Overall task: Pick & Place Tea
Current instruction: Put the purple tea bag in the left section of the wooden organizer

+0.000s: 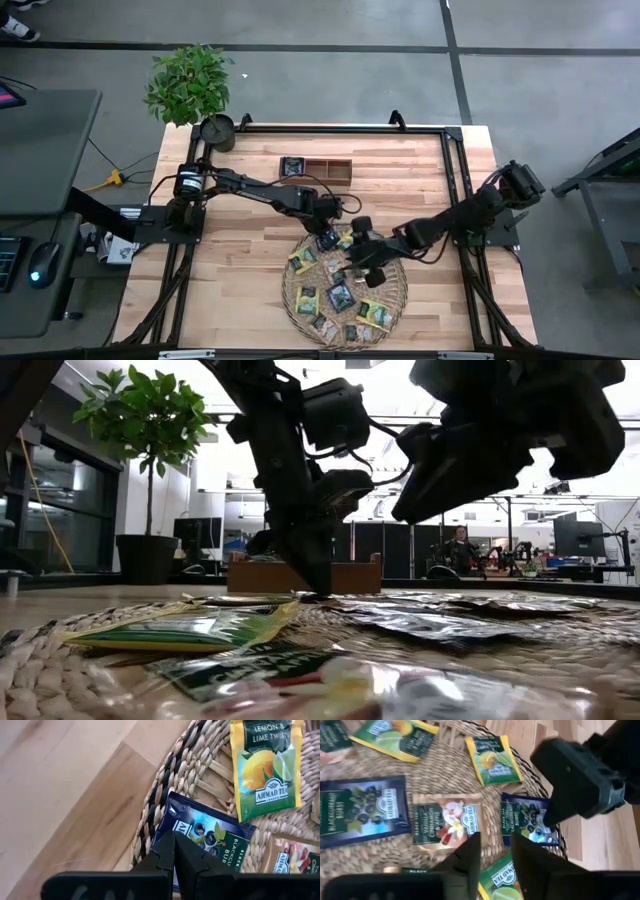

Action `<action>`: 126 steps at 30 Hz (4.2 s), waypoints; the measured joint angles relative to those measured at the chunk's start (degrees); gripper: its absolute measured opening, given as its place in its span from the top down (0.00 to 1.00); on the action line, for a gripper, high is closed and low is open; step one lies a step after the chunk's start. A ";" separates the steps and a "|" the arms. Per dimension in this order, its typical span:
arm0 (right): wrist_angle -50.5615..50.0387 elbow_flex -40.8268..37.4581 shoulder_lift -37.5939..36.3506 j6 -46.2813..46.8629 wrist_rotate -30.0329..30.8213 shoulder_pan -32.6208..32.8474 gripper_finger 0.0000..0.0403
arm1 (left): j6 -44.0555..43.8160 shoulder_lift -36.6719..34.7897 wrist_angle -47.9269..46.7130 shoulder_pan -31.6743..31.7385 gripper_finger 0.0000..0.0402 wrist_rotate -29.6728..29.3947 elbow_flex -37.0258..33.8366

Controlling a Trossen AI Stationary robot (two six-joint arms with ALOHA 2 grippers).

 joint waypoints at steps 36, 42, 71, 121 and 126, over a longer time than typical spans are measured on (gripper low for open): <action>12.45 -1.80 12.73 2.84 7.53 -3.47 0.51 | -0.35 0.09 0.75 1.53 1.00 5.31 -0.04; 13.69 -1.69 14.29 2.90 7.52 -3.55 0.51 | -0.33 0.09 0.53 1.53 1.00 5.66 -0.02; 16.98 -1.43 17.31 3.48 5.88 -3.17 0.51 | -0.33 0.13 2.57 1.46 1.00 7.84 -0.02; 13.38 -1.32 18.67 14.24 -1.41 -5.15 0.96 | -0.36 0.13 2.17 1.53 1.00 8.87 -0.02; 12.16 -0.35 18.64 14.92 -1.05 -5.12 0.98 | 0.10 0.13 2.20 1.53 1.00 9.04 -0.02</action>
